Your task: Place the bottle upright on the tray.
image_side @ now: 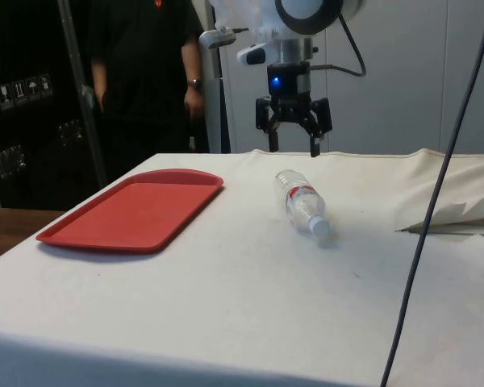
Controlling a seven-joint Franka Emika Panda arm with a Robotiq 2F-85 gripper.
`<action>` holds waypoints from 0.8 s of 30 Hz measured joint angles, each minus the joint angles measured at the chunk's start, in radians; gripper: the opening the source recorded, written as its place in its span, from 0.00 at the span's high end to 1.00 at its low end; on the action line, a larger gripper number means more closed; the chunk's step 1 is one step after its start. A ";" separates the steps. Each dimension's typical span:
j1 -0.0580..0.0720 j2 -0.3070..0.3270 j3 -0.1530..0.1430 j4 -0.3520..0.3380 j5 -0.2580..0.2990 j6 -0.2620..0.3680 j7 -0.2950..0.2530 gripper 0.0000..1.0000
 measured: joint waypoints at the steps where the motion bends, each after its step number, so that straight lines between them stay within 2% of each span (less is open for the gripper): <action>1: 0.000 -0.001 0.001 0.000 0.000 0.000 -0.006 0.00; 24: 0.001 -0.005 0.033 0.000 0.000 0.000 -0.122 0.00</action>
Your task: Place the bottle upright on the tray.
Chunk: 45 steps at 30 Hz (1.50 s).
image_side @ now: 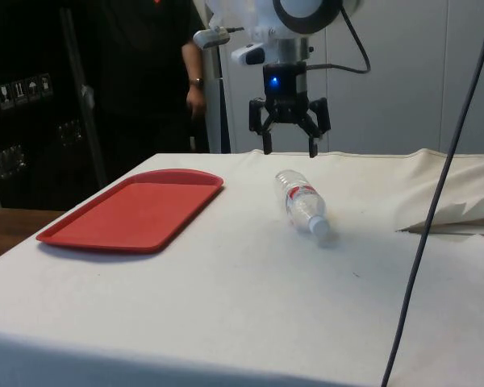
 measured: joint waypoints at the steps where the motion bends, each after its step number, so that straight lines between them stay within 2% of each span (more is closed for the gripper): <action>1: 0.000 0.000 0.001 0.000 0.000 0.000 -0.006 0.00; 13: 0.000 -0.003 0.011 0.001 0.000 0.000 -0.058 0.00; 37: -0.001 -0.003 0.007 0.002 0.000 0.023 -0.241 0.00; 45: -0.001 -0.002 0.003 0.001 0.000 0.040 -0.281 0.00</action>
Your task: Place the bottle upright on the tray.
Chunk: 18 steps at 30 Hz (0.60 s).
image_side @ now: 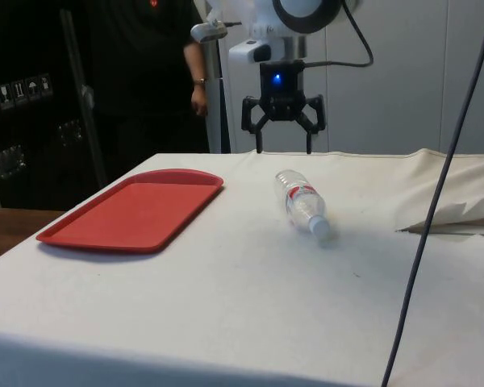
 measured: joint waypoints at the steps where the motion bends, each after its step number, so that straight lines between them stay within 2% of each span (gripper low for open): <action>1: 0.000 0.001 -0.001 0.000 0.000 0.004 -0.013 0.00; 13: 0.000 0.008 -0.001 -0.001 -0.002 0.021 -0.088 0.00; 18: 0.000 0.008 -0.001 -0.001 -0.020 0.021 -0.108 0.00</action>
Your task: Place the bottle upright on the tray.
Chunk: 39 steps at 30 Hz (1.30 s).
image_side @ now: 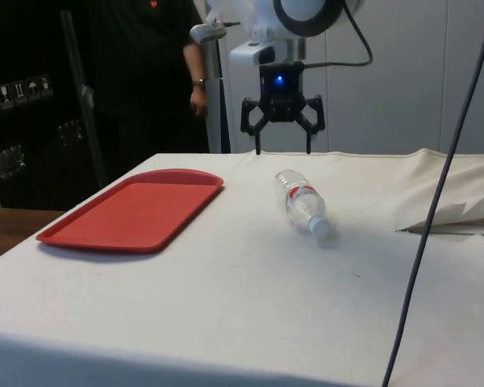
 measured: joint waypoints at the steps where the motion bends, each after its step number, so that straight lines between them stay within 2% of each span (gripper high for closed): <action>1: 0.000 0.000 -0.001 0.000 -0.015 0.000 0.000 0.00; 11: 0.000 0.000 -0.005 0.000 -0.087 0.000 -0.001 0.00; 14: 0.000 0.000 -0.005 0.000 -0.094 0.000 -0.001 0.00; 39: 0.000 0.000 -0.012 -0.010 -0.284 0.006 0.003 0.00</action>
